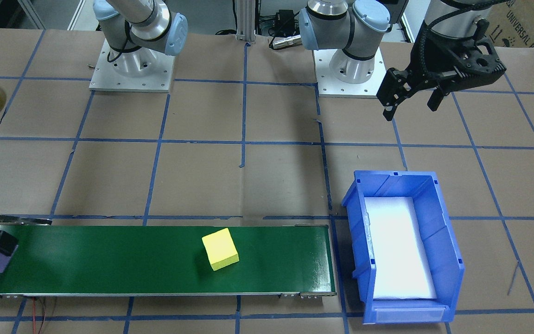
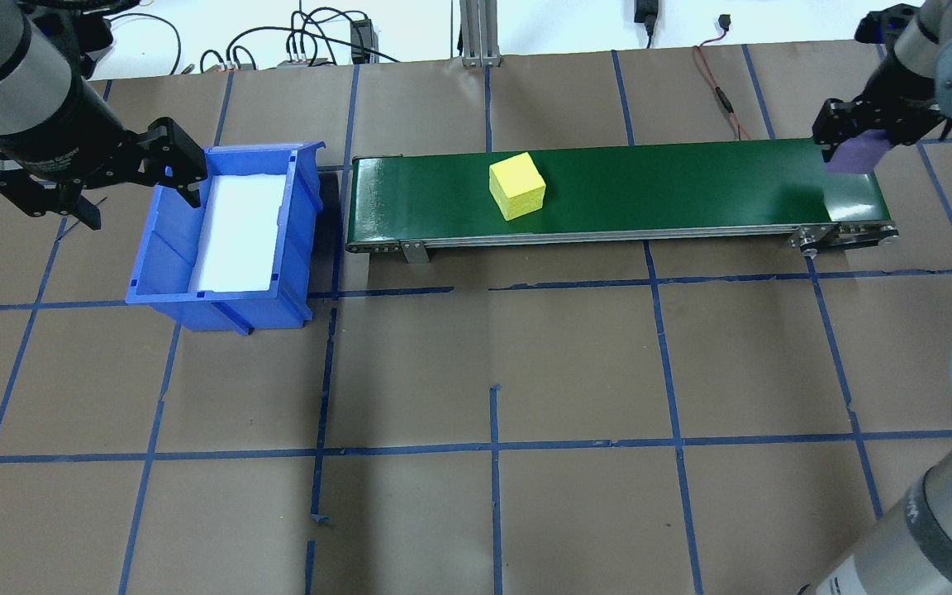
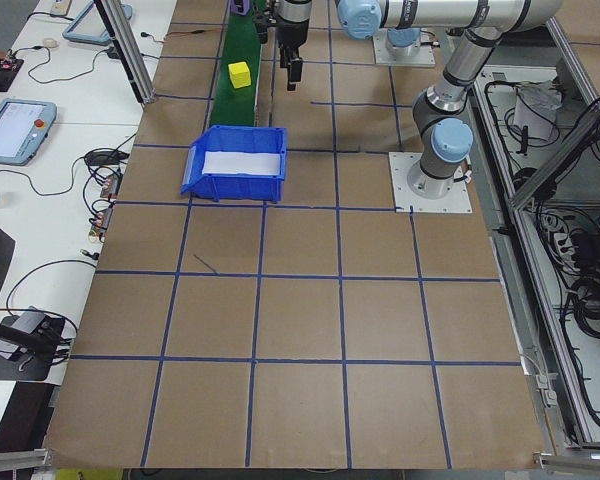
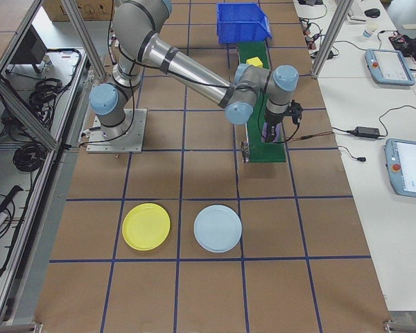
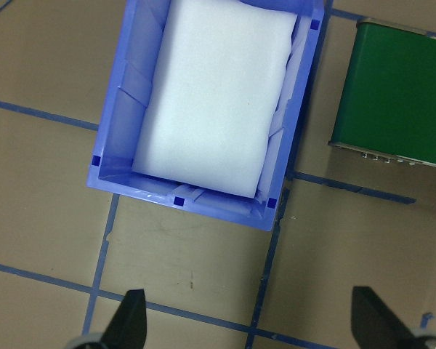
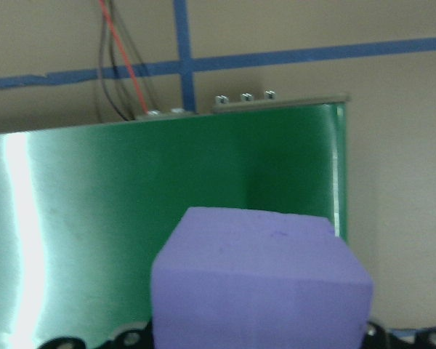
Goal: Move block left to right into plate
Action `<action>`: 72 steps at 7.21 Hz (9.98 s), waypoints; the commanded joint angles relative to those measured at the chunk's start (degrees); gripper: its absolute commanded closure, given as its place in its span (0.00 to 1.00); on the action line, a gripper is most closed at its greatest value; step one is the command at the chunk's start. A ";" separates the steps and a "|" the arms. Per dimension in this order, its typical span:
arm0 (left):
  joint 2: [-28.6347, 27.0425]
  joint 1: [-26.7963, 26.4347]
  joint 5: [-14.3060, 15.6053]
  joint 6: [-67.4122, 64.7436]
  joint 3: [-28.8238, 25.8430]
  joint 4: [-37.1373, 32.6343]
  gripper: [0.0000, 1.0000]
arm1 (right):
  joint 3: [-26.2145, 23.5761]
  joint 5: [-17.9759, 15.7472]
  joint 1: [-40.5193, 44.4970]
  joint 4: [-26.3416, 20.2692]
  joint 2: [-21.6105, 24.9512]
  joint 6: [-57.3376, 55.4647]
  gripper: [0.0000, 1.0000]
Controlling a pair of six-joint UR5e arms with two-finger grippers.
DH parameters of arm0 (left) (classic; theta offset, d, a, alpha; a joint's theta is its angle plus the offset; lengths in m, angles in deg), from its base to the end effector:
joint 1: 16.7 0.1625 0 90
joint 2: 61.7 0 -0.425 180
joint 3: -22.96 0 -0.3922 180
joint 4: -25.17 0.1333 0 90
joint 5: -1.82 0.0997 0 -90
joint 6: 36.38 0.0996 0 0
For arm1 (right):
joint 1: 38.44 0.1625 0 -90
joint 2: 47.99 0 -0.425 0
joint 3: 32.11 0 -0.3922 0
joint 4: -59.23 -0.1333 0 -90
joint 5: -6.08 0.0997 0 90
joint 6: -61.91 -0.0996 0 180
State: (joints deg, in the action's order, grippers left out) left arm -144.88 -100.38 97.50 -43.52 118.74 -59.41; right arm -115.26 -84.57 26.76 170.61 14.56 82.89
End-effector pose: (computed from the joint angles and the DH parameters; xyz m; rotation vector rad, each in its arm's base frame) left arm -0.0729 -0.4627 0.5043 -0.3645 3.0166 -0.1725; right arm -0.1586 -0.6583 0.3034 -0.1043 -3.1241 0.0127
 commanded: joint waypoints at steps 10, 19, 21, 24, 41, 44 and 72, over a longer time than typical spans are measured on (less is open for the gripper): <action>-2.51 0.18 1.71 -0.60 -2.70 -9.99 0.00 | -2.89 -0.58 -31.97 2.79 -6.03 37.55 0.00; -2.42 -0.08 1.88 -0.60 -2.09 -10.08 0.00 | -1.93 6.00 -5.13 -0.81 2.32 19.45 0.00; -2.42 -0.08 1.88 -0.60 -2.09 -10.08 0.00 | -2.01 8.21 1.58 -0.64 2.14 14.47 0.00; -2.42 -0.17 1.88 -0.60 -2.09 -10.08 0.00 | -1.05 12.42 3.53 -0.46 0.83 9.17 0.00; -2.42 -0.17 1.97 -0.60 -2.00 -10.34 0.00 | 0.25 6.38 7.23 -1.60 -1.29 0.66 0.56; -2.42 -0.17 1.97 -0.60 -2.00 -10.43 0.00 | -3.40 -5.10 -2.31 -3.80 2.93 6.57 0.55; -2.33 -0.35 2.06 -0.60 -1.65 -10.61 0.00 | -5.35 -1.03 16.67 -26.92 29.74 -24.09 0.00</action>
State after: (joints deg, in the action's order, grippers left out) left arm -147.26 -100.76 99.57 -44.11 117.09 -69.97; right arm -120.67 -86.82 36.15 143.91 43.48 67.14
